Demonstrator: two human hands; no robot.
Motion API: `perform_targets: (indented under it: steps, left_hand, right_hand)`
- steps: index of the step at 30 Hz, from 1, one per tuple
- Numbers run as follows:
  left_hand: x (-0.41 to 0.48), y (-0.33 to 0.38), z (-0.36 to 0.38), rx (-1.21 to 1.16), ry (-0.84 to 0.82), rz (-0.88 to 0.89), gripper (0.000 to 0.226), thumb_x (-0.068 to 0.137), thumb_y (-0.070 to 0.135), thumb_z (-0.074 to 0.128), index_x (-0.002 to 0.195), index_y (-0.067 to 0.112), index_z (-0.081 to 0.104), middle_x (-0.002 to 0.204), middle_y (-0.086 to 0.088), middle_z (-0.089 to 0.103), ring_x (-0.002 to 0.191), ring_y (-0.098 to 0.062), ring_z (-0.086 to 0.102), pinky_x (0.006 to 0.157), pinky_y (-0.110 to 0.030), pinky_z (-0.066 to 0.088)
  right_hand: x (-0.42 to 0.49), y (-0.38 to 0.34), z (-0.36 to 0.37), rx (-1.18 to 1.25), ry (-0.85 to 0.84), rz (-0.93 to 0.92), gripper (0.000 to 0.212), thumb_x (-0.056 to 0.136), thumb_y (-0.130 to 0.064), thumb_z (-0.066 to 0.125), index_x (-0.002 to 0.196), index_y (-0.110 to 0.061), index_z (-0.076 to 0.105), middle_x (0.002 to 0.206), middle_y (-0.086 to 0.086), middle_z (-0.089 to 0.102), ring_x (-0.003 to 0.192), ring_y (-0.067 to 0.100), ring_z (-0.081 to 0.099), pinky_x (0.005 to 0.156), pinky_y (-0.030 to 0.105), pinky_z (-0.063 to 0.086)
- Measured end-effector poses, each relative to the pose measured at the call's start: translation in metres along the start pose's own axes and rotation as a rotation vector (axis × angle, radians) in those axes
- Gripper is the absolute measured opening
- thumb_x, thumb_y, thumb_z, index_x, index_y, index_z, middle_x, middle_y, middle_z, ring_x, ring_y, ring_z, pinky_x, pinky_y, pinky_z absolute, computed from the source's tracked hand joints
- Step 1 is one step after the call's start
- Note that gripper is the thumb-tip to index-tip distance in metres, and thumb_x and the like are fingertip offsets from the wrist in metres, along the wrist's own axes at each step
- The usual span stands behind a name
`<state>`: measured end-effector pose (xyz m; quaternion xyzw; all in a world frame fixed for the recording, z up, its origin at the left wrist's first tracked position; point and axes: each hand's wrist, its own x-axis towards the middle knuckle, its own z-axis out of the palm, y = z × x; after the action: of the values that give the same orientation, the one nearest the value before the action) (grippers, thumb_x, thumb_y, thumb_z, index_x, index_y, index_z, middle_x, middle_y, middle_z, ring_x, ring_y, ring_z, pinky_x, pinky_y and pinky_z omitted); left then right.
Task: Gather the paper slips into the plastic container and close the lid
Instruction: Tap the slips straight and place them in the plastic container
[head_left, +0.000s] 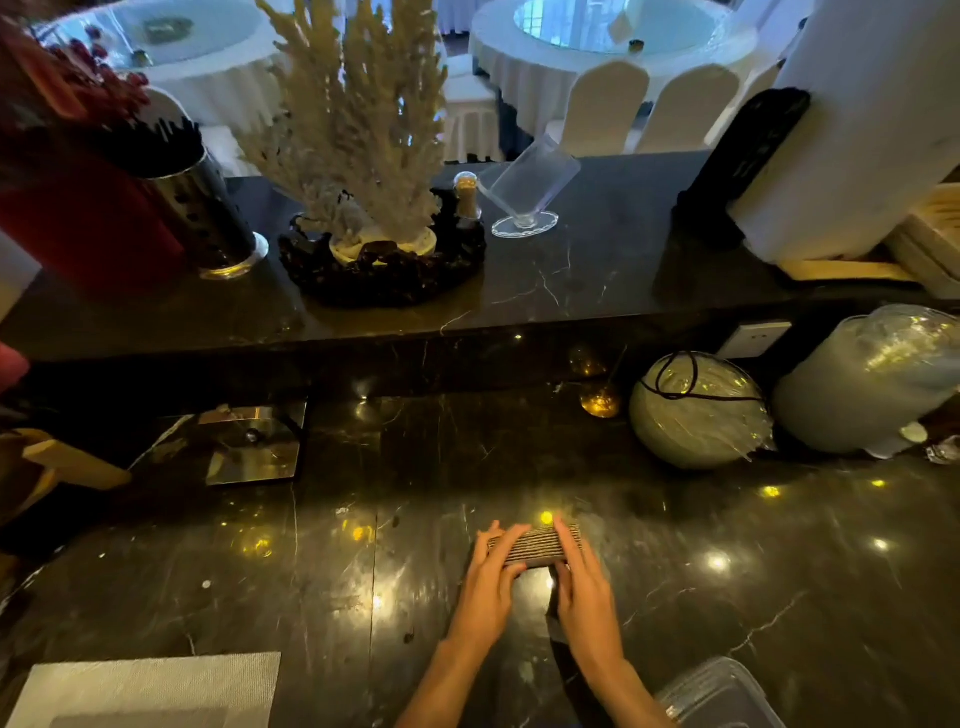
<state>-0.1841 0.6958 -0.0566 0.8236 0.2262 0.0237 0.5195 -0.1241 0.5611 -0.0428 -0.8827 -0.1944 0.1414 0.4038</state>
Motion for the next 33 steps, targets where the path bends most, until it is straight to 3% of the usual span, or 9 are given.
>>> perform_targets:
  steps: [4, 7, 9, 12, 16, 19, 22, 26, 33]
  left_hand:
    - [-0.004, 0.004, 0.008, -0.016, 0.096, -0.022, 0.051, 0.098, 0.005, 0.052, 0.137, 0.037, 0.048, 0.16, 0.0, 0.021, 0.149, -0.01, 0.014, 0.117, -0.02, 0.021]
    - [-0.006, 0.009, 0.012, -0.112, 0.136, -0.056, 0.065, 0.094, 0.0, 0.053, 0.137, 0.049, 0.044, 0.162, 0.01, 0.013, 0.148, -0.009, 0.021, 0.117, -0.028, 0.034]
    - [-0.007, 0.01, 0.014, -0.172, 0.137, -0.082, 0.072, 0.094, -0.001, 0.054, 0.139, 0.053, 0.039, 0.161, 0.015, 0.012, 0.145, -0.006, 0.026, 0.113, -0.029, 0.04]
    - [-0.005, 0.008, 0.013, -0.22, 0.129, -0.086, 0.075, 0.093, 0.002, 0.057, 0.143, 0.053, 0.034, 0.161, 0.019, 0.013, 0.143, 0.002, 0.026, 0.107, -0.013, 0.039]
    - [-0.004, 0.001, 0.011, -0.221, 0.171, -0.071, 0.078, 0.091, 0.0, 0.059, 0.136, 0.06, 0.036, 0.158, 0.022, 0.021, 0.137, 0.016, 0.027, 0.099, -0.001, 0.036]
    - [-0.005, 0.001, 0.013, -0.188, 0.158, -0.055, 0.081, 0.093, 0.0, 0.057, 0.136, 0.064, 0.034, 0.158, 0.03, 0.013, 0.142, 0.006, 0.027, 0.103, -0.007, 0.038]
    - [-0.005, 0.004, 0.015, -0.18, 0.146, -0.066, 0.076, 0.095, 0.002, 0.055, 0.14, 0.058, 0.033, 0.161, 0.023, 0.007, 0.146, -0.002, 0.024, 0.108, -0.014, 0.038]
    - [-0.002, 0.004, 0.012, -0.195, 0.124, -0.078, 0.071, 0.096, 0.005, 0.055, 0.142, 0.054, 0.032, 0.163, 0.015, 0.007, 0.147, -0.005, 0.021, 0.104, -0.005, 0.034]
    - [-0.006, 0.002, 0.011, -0.068, 0.137, -0.065, 0.061, 0.096, 0.006, 0.054, 0.139, 0.045, 0.039, 0.157, 0.006, 0.028, 0.14, -0.009, 0.036, 0.104, -0.01, 0.037]
  right_hand:
    - [0.003, 0.003, 0.009, 0.013, 0.034, 0.067, 0.064, 0.097, -0.003, 0.054, 0.146, -0.039, 0.036, 0.162, -0.006, 0.026, 0.144, 0.011, 0.035, 0.105, 0.007, 0.033]
    - [0.005, 0.002, 0.015, 0.054, 0.046, 0.094, 0.067, 0.094, 0.002, 0.053, 0.14, -0.043, 0.036, 0.161, -0.008, 0.026, 0.14, -0.003, 0.027, 0.098, -0.007, 0.026]
    - [0.004, 0.002, 0.016, 0.033, 0.04, 0.08, 0.066, 0.092, 0.003, 0.051, 0.139, -0.042, 0.037, 0.155, -0.008, 0.037, 0.145, 0.003, 0.027, 0.121, 0.016, 0.017]
    - [0.006, 0.006, 0.016, 0.064, 0.044, 0.104, 0.061, 0.094, 0.002, 0.05, 0.142, -0.035, 0.041, 0.153, -0.008, 0.041, 0.146, 0.017, 0.033, 0.122, 0.048, 0.027]
    - [0.004, 0.008, 0.014, 0.103, 0.044, 0.082, 0.064, 0.097, -0.001, 0.05, 0.142, -0.045, 0.037, 0.155, -0.005, 0.04, 0.149, 0.019, 0.028, 0.119, 0.036, 0.03]
    - [0.0, 0.009, 0.014, 0.126, 0.03, 0.102, 0.066, 0.097, 0.0, 0.05, 0.142, -0.046, 0.033, 0.158, -0.002, 0.036, 0.151, 0.021, 0.024, 0.116, 0.034, 0.031]
    - [-0.001, 0.009, 0.015, 0.103, -0.002, 0.13, 0.065, 0.097, -0.005, 0.052, 0.147, -0.041, 0.032, 0.16, -0.004, 0.032, 0.151, 0.022, 0.024, 0.117, 0.046, 0.035]
    - [0.0, 0.008, 0.014, 0.066, -0.007, 0.14, 0.066, 0.098, -0.01, 0.053, 0.15, -0.041, 0.027, 0.161, -0.007, 0.029, 0.15, 0.02, 0.025, 0.114, 0.049, 0.04]
    - [0.001, 0.003, 0.011, 0.195, 0.008, 0.134, 0.053, 0.096, -0.01, 0.054, 0.14, -0.037, 0.04, 0.16, -0.008, 0.029, 0.147, 0.011, 0.027, 0.117, 0.039, 0.034]
